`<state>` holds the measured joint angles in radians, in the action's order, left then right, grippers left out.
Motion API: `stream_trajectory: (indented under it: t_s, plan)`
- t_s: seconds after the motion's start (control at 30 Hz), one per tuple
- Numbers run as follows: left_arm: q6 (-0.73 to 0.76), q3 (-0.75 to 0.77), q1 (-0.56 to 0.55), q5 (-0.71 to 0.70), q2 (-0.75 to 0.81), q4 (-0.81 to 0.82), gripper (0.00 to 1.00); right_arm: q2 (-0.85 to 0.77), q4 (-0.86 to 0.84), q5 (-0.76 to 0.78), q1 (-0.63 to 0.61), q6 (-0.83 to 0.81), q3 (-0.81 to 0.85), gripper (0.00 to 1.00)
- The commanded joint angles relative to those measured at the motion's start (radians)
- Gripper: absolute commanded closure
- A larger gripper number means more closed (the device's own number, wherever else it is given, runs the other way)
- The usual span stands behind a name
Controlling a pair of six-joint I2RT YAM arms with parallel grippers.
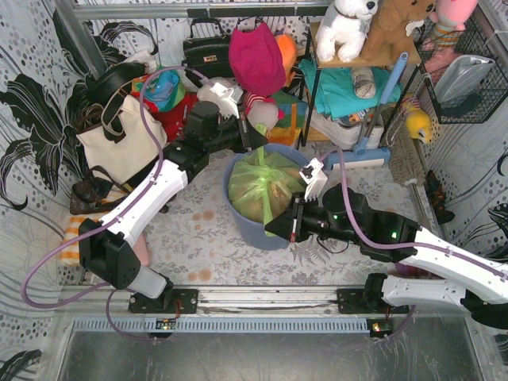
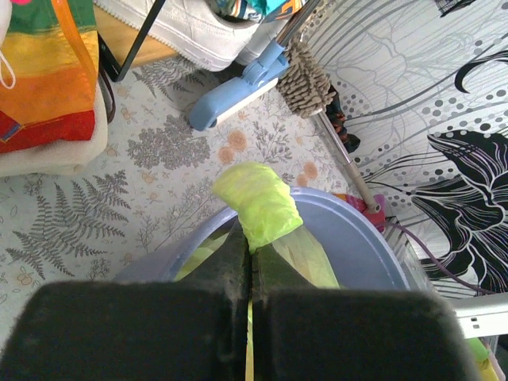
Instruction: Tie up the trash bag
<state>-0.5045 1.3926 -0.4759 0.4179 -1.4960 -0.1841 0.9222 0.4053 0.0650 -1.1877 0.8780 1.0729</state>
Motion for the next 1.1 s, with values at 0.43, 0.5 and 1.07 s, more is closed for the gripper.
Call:
stream_trajectory:
  t_s: [0.43,0.5,1.07]
  plan:
    - [-0.038,-0.033,0.01,-0.003,0.037,0.141,0.72,-0.051,-0.003,-0.017,-0.004,0.03,-0.016,1.0]
    - [-0.036,-0.025,0.01,0.001,0.046,0.143,0.56,-0.052,-0.015,-0.014,-0.003,0.026,-0.01,0.8]
    - [0.099,0.087,0.05,-0.429,0.215,0.035,0.2,0.069,0.106,0.421,-0.002,-0.294,0.359,0.3]
